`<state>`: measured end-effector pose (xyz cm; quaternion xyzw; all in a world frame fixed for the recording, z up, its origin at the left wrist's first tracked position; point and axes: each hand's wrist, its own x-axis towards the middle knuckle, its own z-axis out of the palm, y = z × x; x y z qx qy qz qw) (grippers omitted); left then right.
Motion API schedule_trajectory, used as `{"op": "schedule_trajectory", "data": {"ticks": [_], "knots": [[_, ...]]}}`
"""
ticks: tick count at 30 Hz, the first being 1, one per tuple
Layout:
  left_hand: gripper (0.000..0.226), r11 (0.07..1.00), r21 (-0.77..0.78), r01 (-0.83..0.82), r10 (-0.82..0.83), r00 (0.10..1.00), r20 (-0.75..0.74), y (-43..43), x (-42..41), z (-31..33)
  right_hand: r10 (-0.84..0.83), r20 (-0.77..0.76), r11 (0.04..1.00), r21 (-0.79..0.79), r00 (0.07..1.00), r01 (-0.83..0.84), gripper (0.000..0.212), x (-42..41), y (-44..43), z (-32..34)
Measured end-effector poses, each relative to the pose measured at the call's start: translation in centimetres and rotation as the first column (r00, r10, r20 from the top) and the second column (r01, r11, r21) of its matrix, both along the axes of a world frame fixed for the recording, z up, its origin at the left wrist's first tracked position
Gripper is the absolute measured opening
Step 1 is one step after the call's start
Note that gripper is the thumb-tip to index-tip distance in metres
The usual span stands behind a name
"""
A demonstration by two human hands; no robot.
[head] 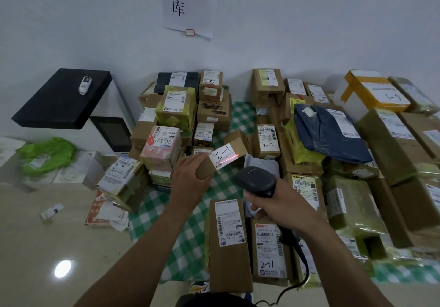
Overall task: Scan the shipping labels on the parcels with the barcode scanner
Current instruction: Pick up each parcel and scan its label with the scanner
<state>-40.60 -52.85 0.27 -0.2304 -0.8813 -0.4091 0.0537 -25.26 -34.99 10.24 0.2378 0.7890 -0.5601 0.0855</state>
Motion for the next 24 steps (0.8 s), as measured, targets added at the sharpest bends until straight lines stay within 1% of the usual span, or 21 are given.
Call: {"op": "schedule_trajectory", "data": {"ticks": [11, 14, 15, 17, 19, 20, 21, 22, 24], "knots": [[0.068, 0.999, -0.01, -0.037, 0.037, 0.999, 0.009, 0.2, -0.2, -0.9, 0.045, 0.004, 0.999, -0.013, 0.999, -0.045, 0.029, -0.2, 0.0, 0.3], [0.066, 0.999, 0.004, -0.033, 0.033, 0.999, 0.002, 0.8, -0.2, -1.3, 0.008, -0.009, 0.998, -0.055, 1.0, -0.009, 0.032, -0.1, 0.3, 0.2], [0.064, 0.999, 0.019, -0.031, 0.03, 0.999, 0.03, 1.0, -0.2, -1.4, -0.018, -0.016, 0.997, -0.073, 1.0, 0.016, 0.031, 0.0, 0.4, 0.1], [0.063, 0.997, 0.063, -0.034, 0.024, 0.99, 0.142, 1.9, -0.2, -1.5, -0.092, -0.024, 0.991, -0.098, 0.995, 0.09, 0.03, 0.2, 1.0, -0.1], [0.06, 0.99, 0.123, -0.066, 0.025, 0.951, 0.308, 3.0, 0.1, -1.6, -0.157, -0.019, 0.984, -0.09, 0.987, 0.155, 0.03, 0.4, 1.8, -0.3], [0.058, 0.98, 0.173, -0.097, 0.015, 0.907, 0.421, 3.7, 0.4, -1.7, -0.185, -0.017, 0.98, -0.082, 0.983, 0.183, 0.031, 0.6, 2.3, -0.5], [0.057, 0.97, 0.209, -0.121, -0.01, 0.843, 0.538, 4.4, 0.7, -1.5, -0.214, -0.015, 0.974, -0.076, 0.977, 0.212, 0.032, 0.8, 2.7, -0.6], [0.056, 0.959, 0.25, -0.134, -0.053, 0.781, 0.623, 5.3, 1.1, -1.6, -0.243, -0.017, 0.967, -0.079, 0.97, 0.24, 0.032, 1.0, 3.3, -0.7], [0.051, 0.961, 0.264, -0.083, -0.132, 0.701, 0.701, 7.0, 2.0, -1.6, -0.293, -0.017, 0.953, -0.084, 0.956, 0.291, 0.029, 1.3, 4.2, -0.9]]}}
